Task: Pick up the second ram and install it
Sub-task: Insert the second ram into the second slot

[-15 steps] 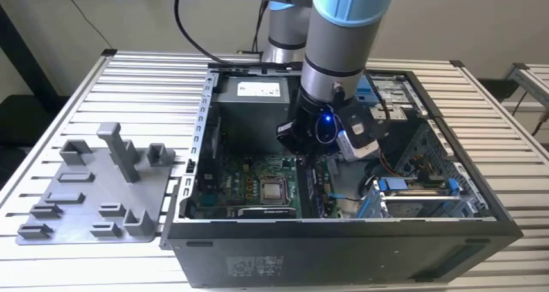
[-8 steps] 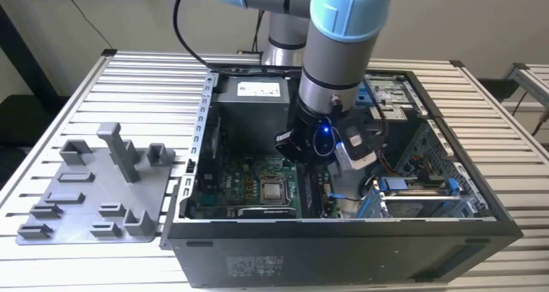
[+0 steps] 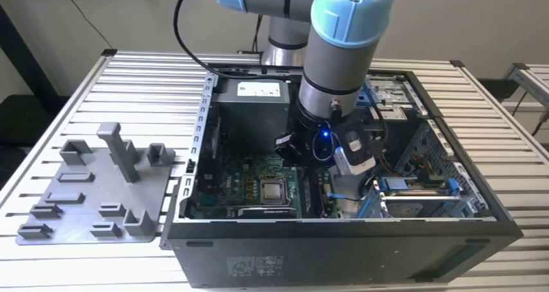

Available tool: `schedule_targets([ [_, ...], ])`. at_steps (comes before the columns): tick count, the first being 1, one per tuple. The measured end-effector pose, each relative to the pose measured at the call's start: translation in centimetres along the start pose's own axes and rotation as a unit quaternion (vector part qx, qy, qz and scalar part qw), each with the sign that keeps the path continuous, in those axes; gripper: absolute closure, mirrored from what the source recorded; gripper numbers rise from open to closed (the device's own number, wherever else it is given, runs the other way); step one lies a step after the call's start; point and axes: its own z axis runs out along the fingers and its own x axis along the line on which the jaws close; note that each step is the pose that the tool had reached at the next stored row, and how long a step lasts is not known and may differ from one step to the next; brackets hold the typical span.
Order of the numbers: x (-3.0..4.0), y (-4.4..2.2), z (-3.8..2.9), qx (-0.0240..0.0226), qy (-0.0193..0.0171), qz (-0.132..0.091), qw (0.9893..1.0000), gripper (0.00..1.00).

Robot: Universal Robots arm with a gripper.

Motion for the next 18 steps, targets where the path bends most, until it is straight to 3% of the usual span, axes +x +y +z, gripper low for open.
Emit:
schedule_targets([
  [12,-0.24,-0.08,0.16,-0.0002,0.0009,-0.012,0.9999,0.86],
  [18,-0.26,-0.17,0.74,-0.0002,0.0015,-0.023,0.9997,0.86],
])
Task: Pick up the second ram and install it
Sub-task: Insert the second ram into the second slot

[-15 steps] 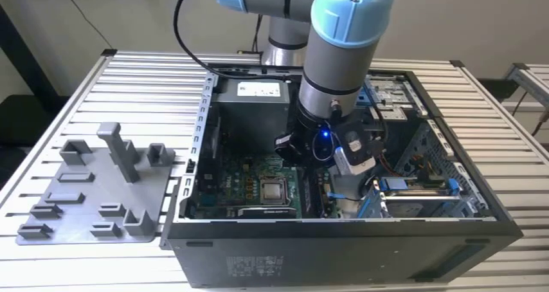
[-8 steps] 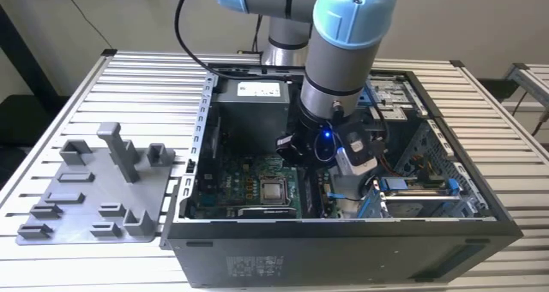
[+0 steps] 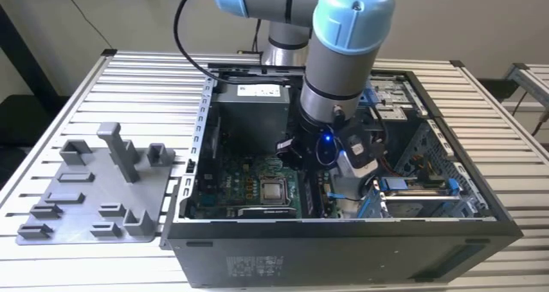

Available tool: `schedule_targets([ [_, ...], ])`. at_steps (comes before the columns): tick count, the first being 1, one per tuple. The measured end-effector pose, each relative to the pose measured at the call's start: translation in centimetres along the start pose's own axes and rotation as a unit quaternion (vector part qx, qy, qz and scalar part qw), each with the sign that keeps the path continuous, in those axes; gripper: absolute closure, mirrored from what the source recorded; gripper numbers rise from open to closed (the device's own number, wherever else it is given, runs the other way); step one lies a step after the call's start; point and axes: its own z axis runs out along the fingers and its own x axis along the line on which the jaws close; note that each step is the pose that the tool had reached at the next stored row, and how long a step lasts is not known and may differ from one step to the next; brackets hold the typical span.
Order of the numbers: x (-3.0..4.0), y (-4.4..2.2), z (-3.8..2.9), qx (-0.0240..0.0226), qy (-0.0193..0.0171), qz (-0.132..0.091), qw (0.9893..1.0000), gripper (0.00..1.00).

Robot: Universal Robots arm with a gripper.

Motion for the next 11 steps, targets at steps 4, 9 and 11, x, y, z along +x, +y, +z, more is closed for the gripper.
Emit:
schedule_targets([
  [4,0.00,-0.04,0.17,0.0002,0.0000,0.000,1.0000,0.86],
  [9,-0.04,-0.07,0.25,0.0002,0.0000,0.000,1.0000,0.86],
  [11,-0.04,-0.12,0.29,0.0002,0.0000,0.000,1.0000,0.86],
])
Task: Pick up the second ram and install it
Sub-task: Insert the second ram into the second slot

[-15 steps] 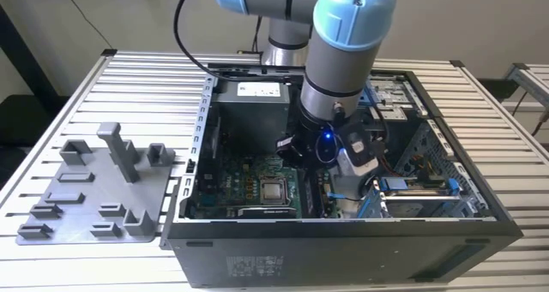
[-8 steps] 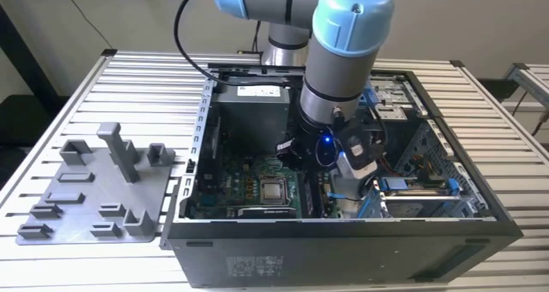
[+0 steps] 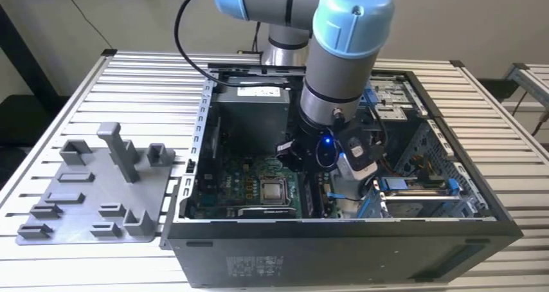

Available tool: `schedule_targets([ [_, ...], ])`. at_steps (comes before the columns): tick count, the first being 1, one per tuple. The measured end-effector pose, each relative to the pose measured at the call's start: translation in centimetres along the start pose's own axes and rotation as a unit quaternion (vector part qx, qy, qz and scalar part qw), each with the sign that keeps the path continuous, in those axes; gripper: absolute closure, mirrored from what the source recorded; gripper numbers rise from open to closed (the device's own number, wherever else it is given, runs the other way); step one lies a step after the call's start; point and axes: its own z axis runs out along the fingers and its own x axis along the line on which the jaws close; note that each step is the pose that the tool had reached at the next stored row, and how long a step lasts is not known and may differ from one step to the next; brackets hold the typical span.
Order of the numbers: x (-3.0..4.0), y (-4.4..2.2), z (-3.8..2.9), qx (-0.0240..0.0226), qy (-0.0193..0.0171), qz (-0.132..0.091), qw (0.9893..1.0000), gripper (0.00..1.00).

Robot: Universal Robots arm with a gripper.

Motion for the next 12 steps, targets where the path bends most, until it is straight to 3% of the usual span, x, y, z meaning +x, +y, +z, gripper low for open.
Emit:
schedule_targets([
  [12,0.00,-0.05,0.15,0.0000,0.0000,0.000,1.0000,0.86],
])
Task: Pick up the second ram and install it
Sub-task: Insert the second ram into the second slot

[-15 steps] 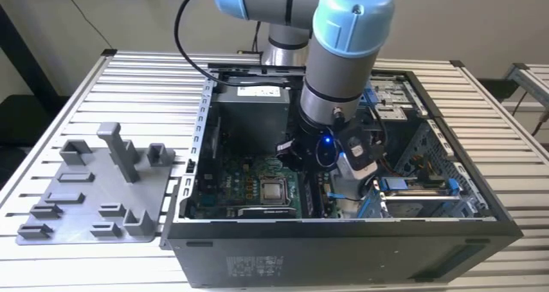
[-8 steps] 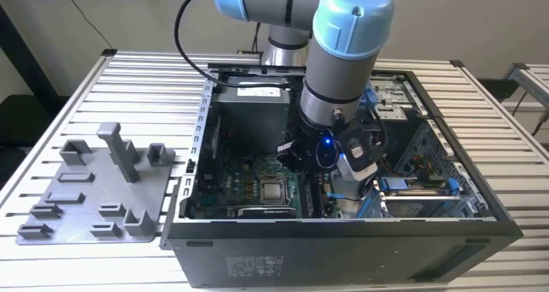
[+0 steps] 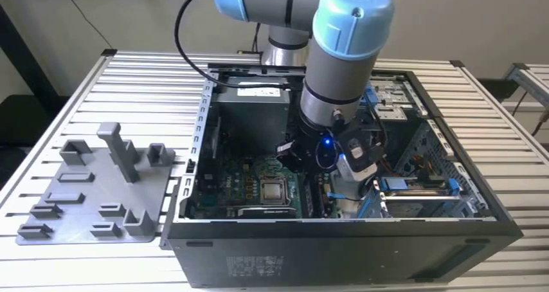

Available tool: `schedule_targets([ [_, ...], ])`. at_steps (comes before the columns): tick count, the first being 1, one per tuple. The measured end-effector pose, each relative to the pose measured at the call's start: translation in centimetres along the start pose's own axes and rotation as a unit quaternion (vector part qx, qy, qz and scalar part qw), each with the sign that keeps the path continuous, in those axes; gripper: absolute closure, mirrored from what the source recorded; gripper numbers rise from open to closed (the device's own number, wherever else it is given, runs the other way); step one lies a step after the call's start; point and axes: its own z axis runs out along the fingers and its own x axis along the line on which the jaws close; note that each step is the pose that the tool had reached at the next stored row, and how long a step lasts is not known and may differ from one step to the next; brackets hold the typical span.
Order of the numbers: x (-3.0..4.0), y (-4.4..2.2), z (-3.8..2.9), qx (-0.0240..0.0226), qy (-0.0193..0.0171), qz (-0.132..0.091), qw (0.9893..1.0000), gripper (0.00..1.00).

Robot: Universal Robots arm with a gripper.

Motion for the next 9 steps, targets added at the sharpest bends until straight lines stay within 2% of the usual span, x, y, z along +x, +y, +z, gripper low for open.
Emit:
schedule_targets([
  [9,0.00,-0.01,0.35,0.0001,-0.0001,0.002,1.0000,0.86],
])
